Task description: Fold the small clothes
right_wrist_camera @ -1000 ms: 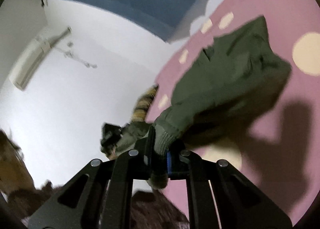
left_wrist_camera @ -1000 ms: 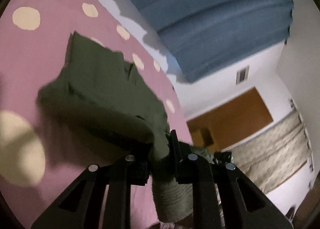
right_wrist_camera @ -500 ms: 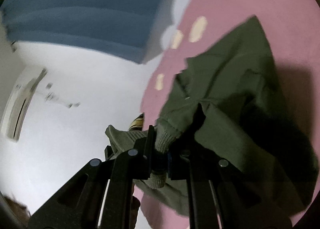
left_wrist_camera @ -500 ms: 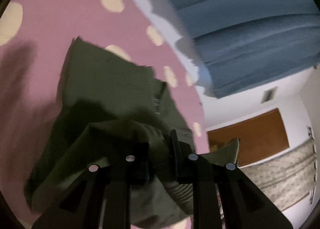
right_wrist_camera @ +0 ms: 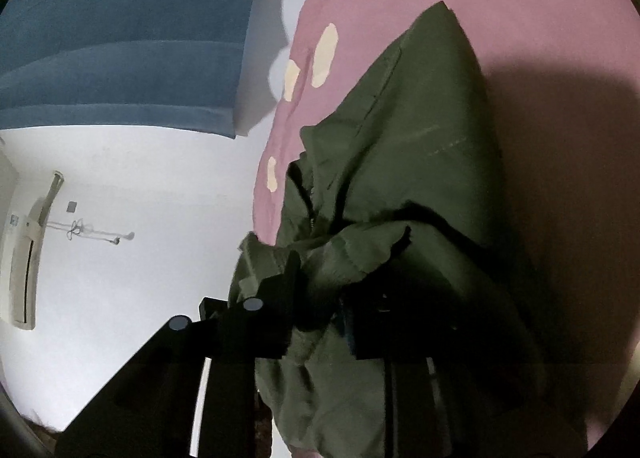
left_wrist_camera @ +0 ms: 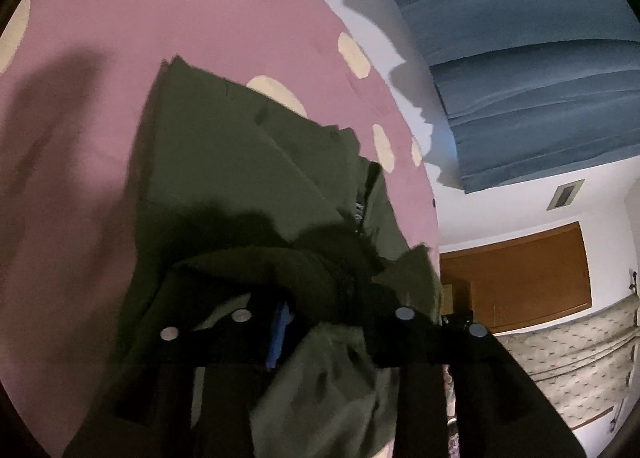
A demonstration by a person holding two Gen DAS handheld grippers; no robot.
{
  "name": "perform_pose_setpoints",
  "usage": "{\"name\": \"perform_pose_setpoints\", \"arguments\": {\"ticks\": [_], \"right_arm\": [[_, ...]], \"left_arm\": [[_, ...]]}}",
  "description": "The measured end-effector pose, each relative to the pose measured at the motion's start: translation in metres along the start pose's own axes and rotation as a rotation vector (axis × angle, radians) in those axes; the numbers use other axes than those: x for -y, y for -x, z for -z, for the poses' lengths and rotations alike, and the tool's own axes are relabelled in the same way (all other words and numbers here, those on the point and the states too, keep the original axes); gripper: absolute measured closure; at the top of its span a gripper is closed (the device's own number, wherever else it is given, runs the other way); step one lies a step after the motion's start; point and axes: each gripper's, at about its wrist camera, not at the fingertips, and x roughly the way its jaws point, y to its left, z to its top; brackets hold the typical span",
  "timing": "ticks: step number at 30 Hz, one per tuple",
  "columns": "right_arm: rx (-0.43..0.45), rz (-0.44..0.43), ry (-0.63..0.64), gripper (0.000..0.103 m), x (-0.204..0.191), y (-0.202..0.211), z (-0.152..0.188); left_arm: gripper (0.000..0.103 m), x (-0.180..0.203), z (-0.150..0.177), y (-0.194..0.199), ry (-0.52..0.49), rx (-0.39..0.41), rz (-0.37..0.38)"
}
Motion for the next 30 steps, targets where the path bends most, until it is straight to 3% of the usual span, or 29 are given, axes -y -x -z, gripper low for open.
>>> {"name": "perform_pose_setpoints", "arguments": {"ticks": [4,6,9,11,13,16,21,25,30], "right_arm": [[0.028,-0.008,0.011,0.068,-0.002,0.003,-0.003],[0.043,-0.008,0.031,0.064,-0.007,0.008,-0.004],[0.039,0.053,0.118,0.058,-0.023,0.009,-0.004],[0.028,0.114,0.198,0.046,-0.038,0.006,-0.004],[0.051,0.219,0.317,0.041,-0.057,0.007,-0.003],[0.058,0.277,0.428,0.036,-0.075,0.012,-0.004],[0.017,0.438,0.611,0.032,-0.086,0.01,-0.008],[-0.063,0.534,0.72,0.031,-0.081,0.004,-0.01],[-0.107,0.575,0.8,0.031,-0.077,-0.018,-0.016]], "left_arm": [[0.065,0.003,-0.003,0.033,0.005,0.067,0.027],[0.059,0.011,-0.003,0.048,-0.057,0.104,0.0],[0.044,0.031,-0.001,0.058,-0.236,0.136,-0.098],[0.042,0.044,0.001,0.049,-0.355,0.125,-0.165],[0.038,0.058,0.004,0.034,-0.498,0.104,-0.244],[0.032,0.076,0.008,0.008,-0.692,0.087,-0.343],[0.029,0.091,0.011,-0.032,-0.913,0.005,-0.408],[0.029,0.094,0.009,-0.057,-1.001,-0.07,-0.433],[0.029,0.094,0.002,-0.074,-1.015,-0.112,-0.446]]}}
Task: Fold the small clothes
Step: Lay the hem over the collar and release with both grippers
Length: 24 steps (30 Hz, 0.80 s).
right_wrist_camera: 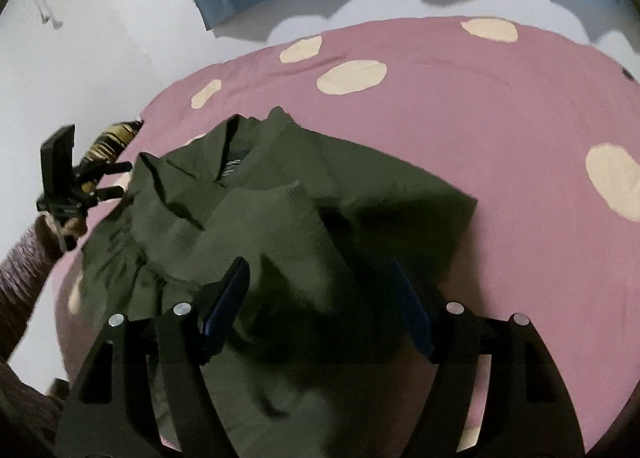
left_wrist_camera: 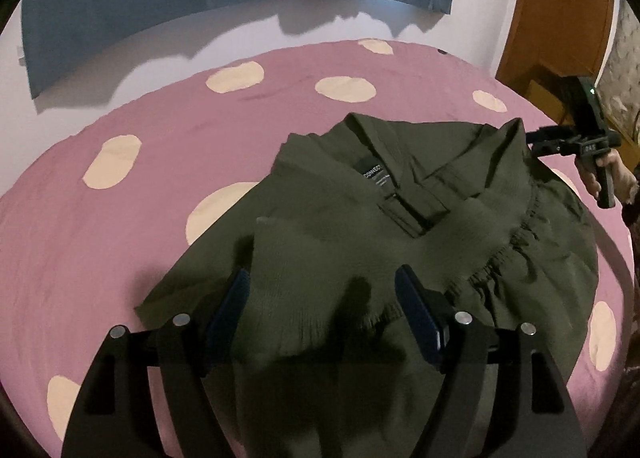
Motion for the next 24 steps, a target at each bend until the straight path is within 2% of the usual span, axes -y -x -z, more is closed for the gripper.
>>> {"name": "perform_pose_setpoints", "arguments": {"ticks": [5,6,7,8,9,10,12,14,19,24], "right_arm": [[0.009,-0.017,0.06,0.031,-0.007,-0.01,-0.012],[0.008,-0.014,0.07,0.032,-0.009,-0.013,-0.015],[0.005,-0.012,0.074,0.041,-0.01,-0.015,-0.016],[-0.004,-0.013,0.079,0.059,-0.011,-0.018,-0.018],[-0.023,-0.02,0.081,0.066,-0.013,-0.023,-0.019],[-0.038,-0.009,0.08,0.069,-0.014,-0.027,-0.019],[-0.046,0.022,0.102,0.077,-0.019,-0.031,-0.017],[-0.039,0.033,0.097,0.084,-0.022,-0.029,-0.016],[0.023,0.036,0.058,0.092,-0.027,-0.014,-0.012],[0.098,0.024,0.018,0.093,-0.034,0.005,-0.015]], "left_arm": [[0.029,-0.002,-0.007,-0.011,-0.002,-0.019,0.004],[0.032,-0.003,-0.008,-0.014,-0.001,-0.025,0.004],[0.034,-0.003,-0.008,-0.017,0.001,-0.03,-0.004],[0.039,-0.004,-0.008,-0.018,0.003,-0.035,-0.011],[0.047,-0.006,-0.008,-0.022,0.009,-0.047,-0.021],[0.052,-0.008,-0.007,-0.025,0.015,-0.058,-0.037],[0.072,-0.012,-0.003,-0.031,0.019,-0.082,-0.07],[0.079,-0.016,-0.001,-0.031,0.032,-0.083,-0.065],[0.091,-0.024,0.001,-0.017,0.104,-0.032,-0.042],[0.094,-0.014,0.002,0.009,0.123,0.064,-0.109]]}}
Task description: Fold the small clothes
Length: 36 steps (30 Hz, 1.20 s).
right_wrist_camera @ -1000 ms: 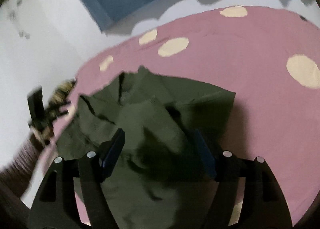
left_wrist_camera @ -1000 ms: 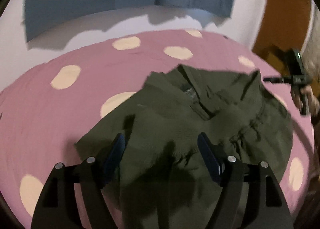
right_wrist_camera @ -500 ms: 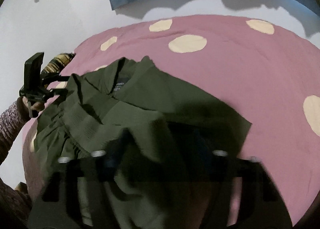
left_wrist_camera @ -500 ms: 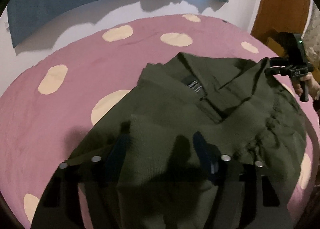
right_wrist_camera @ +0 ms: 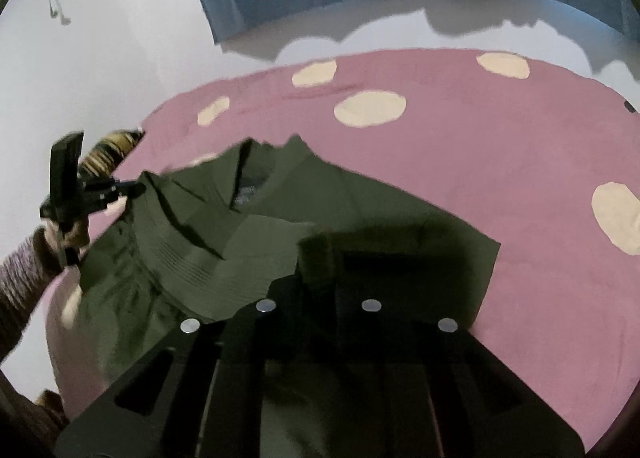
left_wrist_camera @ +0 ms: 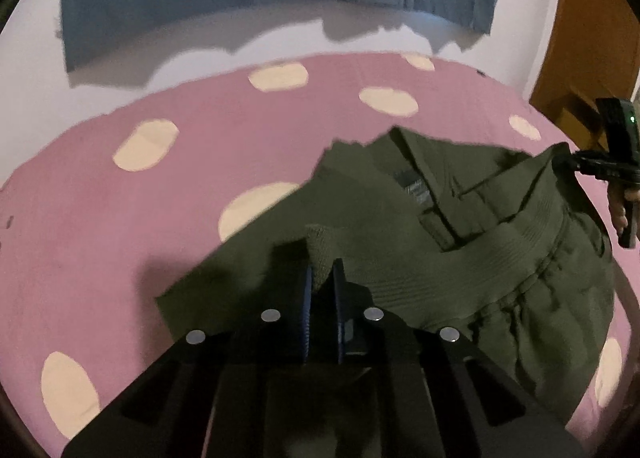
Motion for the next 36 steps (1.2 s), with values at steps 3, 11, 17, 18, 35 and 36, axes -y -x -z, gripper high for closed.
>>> {"name": "perform_pose_setpoints", "arguments": {"ticks": [3,11,17,18,35,36], "right_arm": [[0.043,-0.009,-0.019,0.094,-0.002,0.008,-0.009],[0.127,-0.004,-0.091,0.094,0.007,0.0,-0.051],[0.065,0.033,-0.176,0.094,0.032,-0.042,-0.071],[0.046,0.037,-0.197,0.094,0.039,-0.051,-0.071],[-0.106,0.007,-0.422,0.094,0.09,-0.12,-0.043],[-0.104,0.0,-0.433,0.094,0.092,-0.121,-0.041]], "left_arm": [[0.094,0.001,-0.009,0.016,0.02,0.048,-0.044],[0.094,-0.022,-0.049,0.007,0.126,0.078,-0.145],[0.094,-0.036,-0.056,-0.035,0.165,-0.004,-0.206],[0.094,-0.038,-0.054,-0.043,0.177,-0.023,-0.209],[0.093,-0.054,-0.028,-0.099,0.259,-0.12,-0.257],[0.093,-0.055,-0.027,-0.1,0.261,-0.118,-0.258]]}}
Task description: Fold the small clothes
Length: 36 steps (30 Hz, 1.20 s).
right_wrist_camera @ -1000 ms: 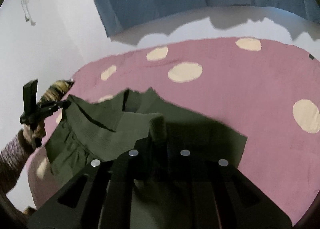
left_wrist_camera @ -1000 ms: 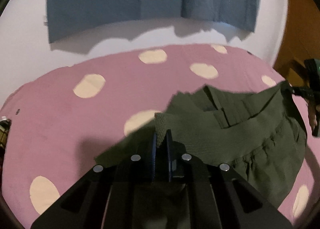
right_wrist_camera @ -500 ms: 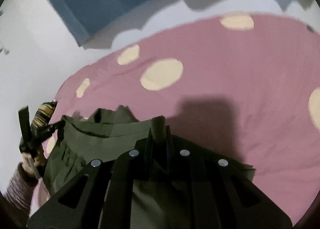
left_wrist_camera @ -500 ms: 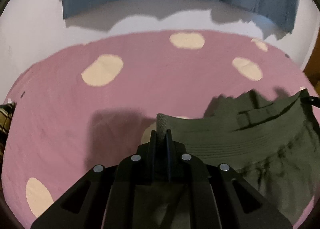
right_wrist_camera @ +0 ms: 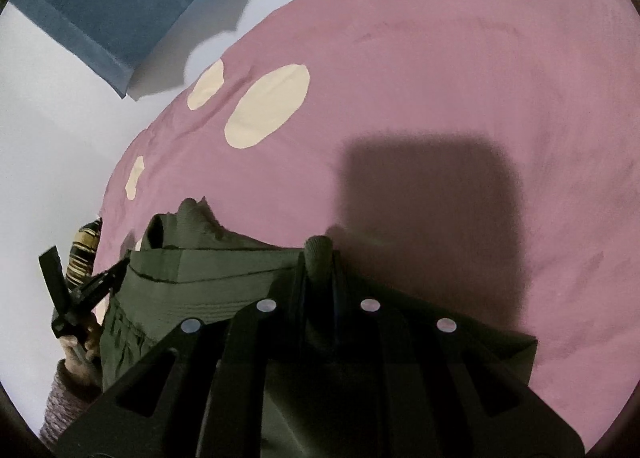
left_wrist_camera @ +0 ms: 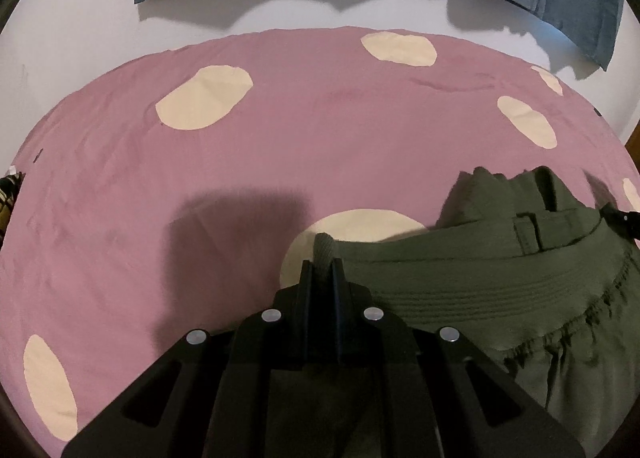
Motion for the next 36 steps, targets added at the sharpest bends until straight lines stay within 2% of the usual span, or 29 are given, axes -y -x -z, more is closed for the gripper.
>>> {"name": "perform_pose_setpoints", "arguments": {"ticks": [11,21,24,25,26,27,30,32,34,36], "right_arm": [[0.001,-0.034,-0.037,0.094,0.006,-0.004,-0.001],[0.01,-0.018,-0.054,0.091,0.006,0.001,0.0],[0.015,-0.002,-0.057,0.087,0.007,0.007,0.001],[0.019,-0.001,-0.063,0.085,0.008,0.01,0.002],[0.024,0.002,-0.071,0.082,0.009,0.014,0.003],[0.032,0.007,-0.081,0.08,0.011,0.018,0.003],[0.051,0.036,-0.091,0.075,0.014,0.033,0.004],[0.082,0.119,-0.095,0.074,0.017,0.049,0.006],[0.104,0.163,-0.103,0.074,0.023,0.063,0.007],[0.13,0.162,-0.134,0.074,0.03,0.082,0.01]], "left_arm": [[0.093,-0.004,0.002,-0.003,0.029,0.013,0.022],[0.092,-0.007,0.001,0.0,0.048,0.004,0.043],[0.086,-0.012,0.0,0.001,0.071,-0.001,0.064],[0.081,-0.013,0.0,0.001,0.08,-0.003,0.057],[0.07,-0.015,0.001,0.002,0.091,0.0,0.046],[0.066,-0.017,0.001,0.003,0.102,0.004,0.042],[0.066,-0.025,0.004,0.012,0.14,0.012,0.081],[0.065,-0.027,0.007,0.027,0.134,0.037,0.08],[0.065,-0.026,0.01,0.044,0.103,0.062,0.064],[0.052,-0.029,0.015,0.061,0.093,0.076,0.08]]}}
